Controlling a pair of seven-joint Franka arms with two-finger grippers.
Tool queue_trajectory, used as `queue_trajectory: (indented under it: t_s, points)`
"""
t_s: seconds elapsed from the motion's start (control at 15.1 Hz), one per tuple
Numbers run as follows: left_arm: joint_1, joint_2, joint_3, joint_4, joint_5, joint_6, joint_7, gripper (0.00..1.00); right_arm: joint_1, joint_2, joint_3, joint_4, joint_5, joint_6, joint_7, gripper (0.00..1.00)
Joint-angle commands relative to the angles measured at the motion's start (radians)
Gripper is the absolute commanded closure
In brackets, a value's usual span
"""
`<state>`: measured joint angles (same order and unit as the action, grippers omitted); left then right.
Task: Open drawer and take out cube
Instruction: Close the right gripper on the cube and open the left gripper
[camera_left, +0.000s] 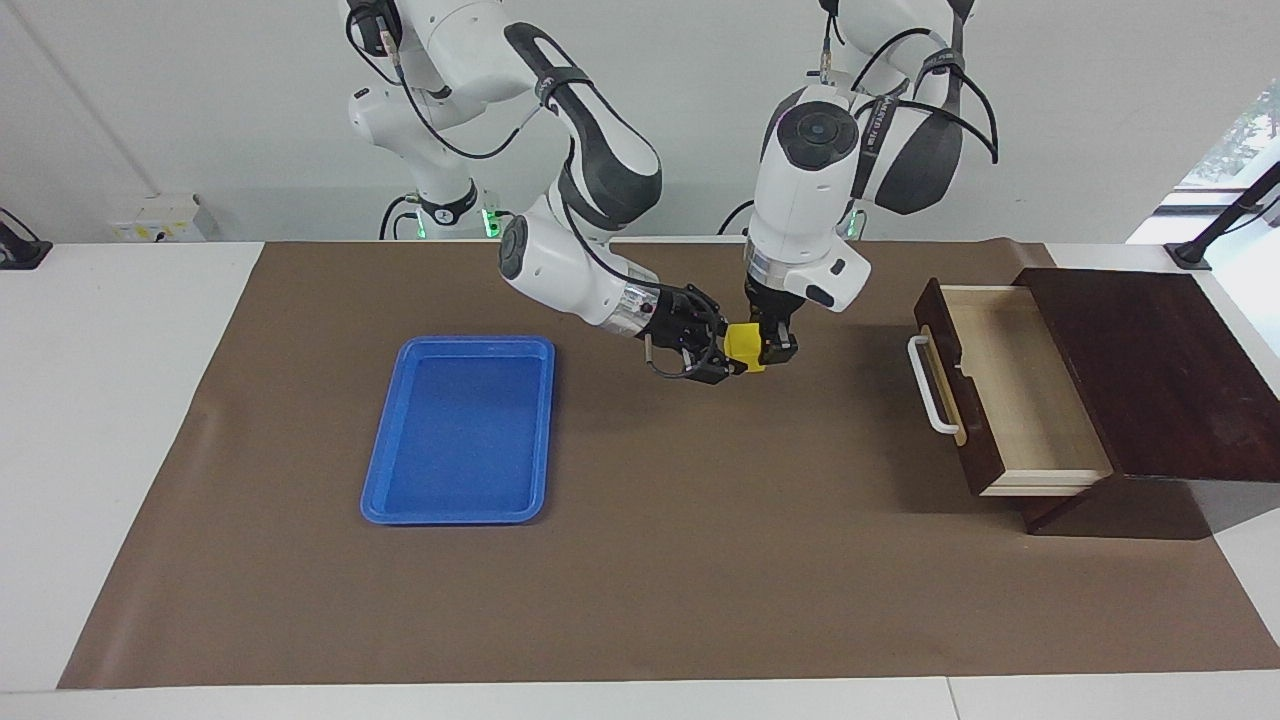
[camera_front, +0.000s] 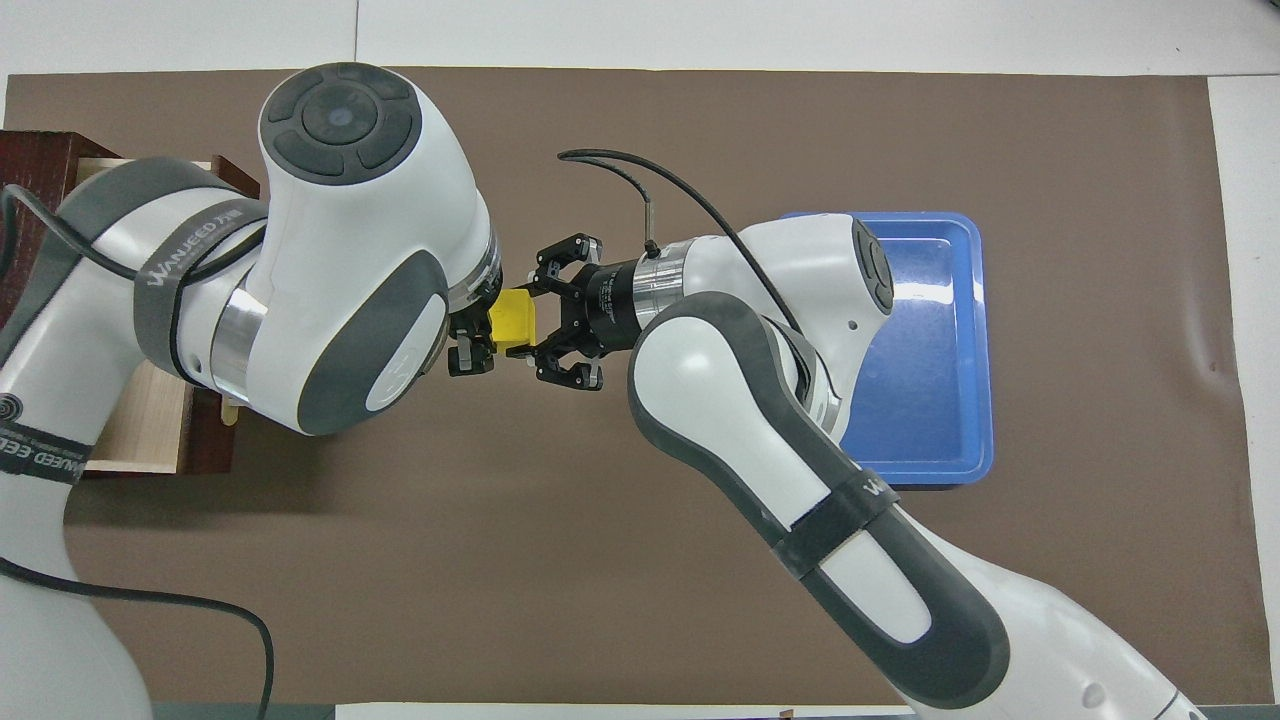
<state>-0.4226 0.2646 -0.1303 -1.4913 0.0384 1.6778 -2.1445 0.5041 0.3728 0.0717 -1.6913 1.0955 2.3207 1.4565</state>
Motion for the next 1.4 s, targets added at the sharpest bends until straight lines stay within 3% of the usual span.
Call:
queue_trajectory:
  t_s: [0.0,0.53,0.6,0.66,0.73,0.8,1.0,1.33]
  points:
    - [-0.002,0.007,0.008,0.017,0.015,0.029,-0.008,1.0,-0.001,-0.045,0.003,-0.031,-0.023,-0.024,0.039,1.0]
    - [-0.004,0.007,0.008,0.02,0.015,0.028,0.003,1.0,-0.01,-0.043,0.003,-0.027,-0.023,-0.024,0.041,1.0]
    - [-0.002,0.007,0.008,0.02,0.014,0.028,0.003,0.9,-0.01,-0.043,0.003,-0.027,-0.023,-0.024,0.041,1.0]
    - [-0.001,0.005,0.008,0.02,0.009,0.023,0.003,0.43,-0.01,-0.043,0.003,-0.027,-0.023,-0.024,0.041,1.0]
    - [-0.001,0.005,0.006,0.02,0.008,0.022,0.005,0.06,-0.01,-0.043,0.003,-0.027,-0.022,-0.026,0.041,1.0]
    - [0.001,0.004,0.008,0.02,0.009,0.02,0.006,0.0,-0.01,-0.045,0.003,-0.027,-0.022,-0.027,0.041,1.0]
    - [0.002,-0.004,0.011,0.005,0.011,0.011,0.058,0.0,-0.01,-0.043,0.003,-0.027,-0.022,-0.027,0.041,1.0]
    - [0.125,-0.054,0.012,-0.13,0.014,0.062,0.23,0.0,-0.054,-0.045,0.0,-0.025,-0.025,-0.07,0.038,1.0]
